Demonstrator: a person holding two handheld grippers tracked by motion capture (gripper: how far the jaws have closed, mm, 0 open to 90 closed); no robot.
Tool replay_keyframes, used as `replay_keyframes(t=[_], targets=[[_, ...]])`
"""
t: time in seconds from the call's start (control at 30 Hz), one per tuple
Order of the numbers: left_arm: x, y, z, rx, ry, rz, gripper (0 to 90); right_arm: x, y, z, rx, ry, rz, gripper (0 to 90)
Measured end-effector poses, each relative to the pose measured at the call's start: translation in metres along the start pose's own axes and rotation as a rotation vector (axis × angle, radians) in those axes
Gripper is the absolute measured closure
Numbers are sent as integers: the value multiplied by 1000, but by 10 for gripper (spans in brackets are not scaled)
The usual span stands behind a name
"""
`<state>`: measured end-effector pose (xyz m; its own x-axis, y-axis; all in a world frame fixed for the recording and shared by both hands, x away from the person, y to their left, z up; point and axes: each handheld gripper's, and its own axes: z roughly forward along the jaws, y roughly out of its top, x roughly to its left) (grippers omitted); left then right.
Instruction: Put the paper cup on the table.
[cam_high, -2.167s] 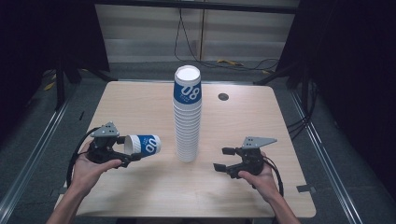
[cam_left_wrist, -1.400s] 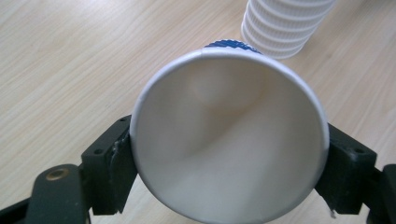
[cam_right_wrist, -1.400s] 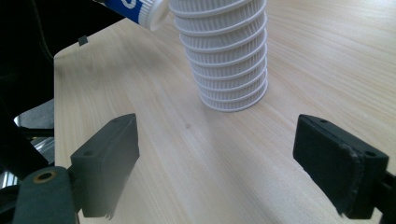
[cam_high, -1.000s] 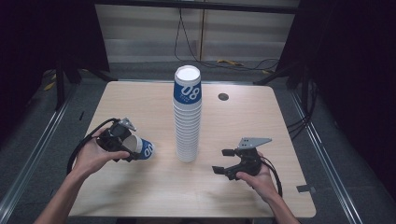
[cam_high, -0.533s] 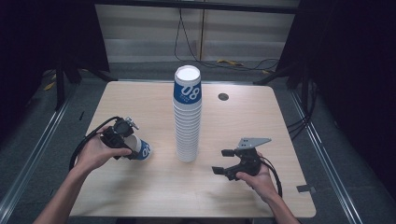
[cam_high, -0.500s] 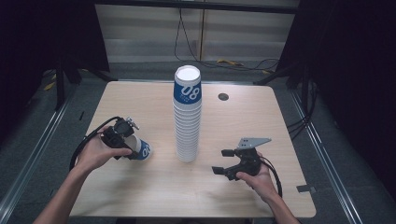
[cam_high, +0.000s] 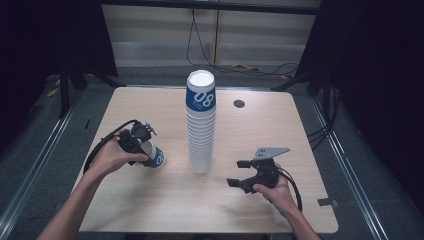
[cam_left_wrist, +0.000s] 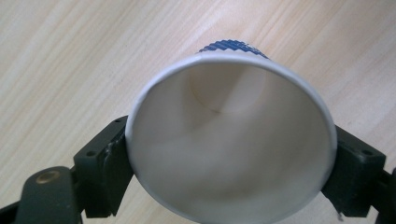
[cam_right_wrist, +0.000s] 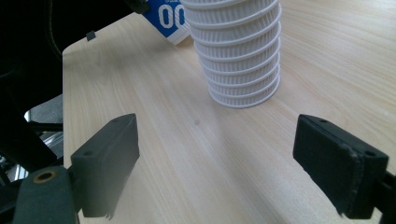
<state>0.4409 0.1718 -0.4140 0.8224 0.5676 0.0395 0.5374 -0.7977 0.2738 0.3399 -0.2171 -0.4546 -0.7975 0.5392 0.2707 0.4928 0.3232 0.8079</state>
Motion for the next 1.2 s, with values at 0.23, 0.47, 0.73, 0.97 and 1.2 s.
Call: replay_keyframes(t=[0.23, 0.47, 0.73, 0.97, 1.2], targets=[[0, 7, 3, -13, 22, 11, 150, 0, -1, 0, 1, -2, 0, 146], [5, 5, 11, -48, 31, -25, 139, 0, -1, -1, 2, -2, 1, 146], [6, 2, 17, -74, 28, -45, 145, -1, -1, -2, -3, -7, 3, 144], [7, 0, 25, -60, 17, -52, 166, 0, -1, -1, 1, -4, 4, 144], [10, -10, 28, -93, 1, -90, 177, -1, -2, -2, 2, -6, 8, 144]])
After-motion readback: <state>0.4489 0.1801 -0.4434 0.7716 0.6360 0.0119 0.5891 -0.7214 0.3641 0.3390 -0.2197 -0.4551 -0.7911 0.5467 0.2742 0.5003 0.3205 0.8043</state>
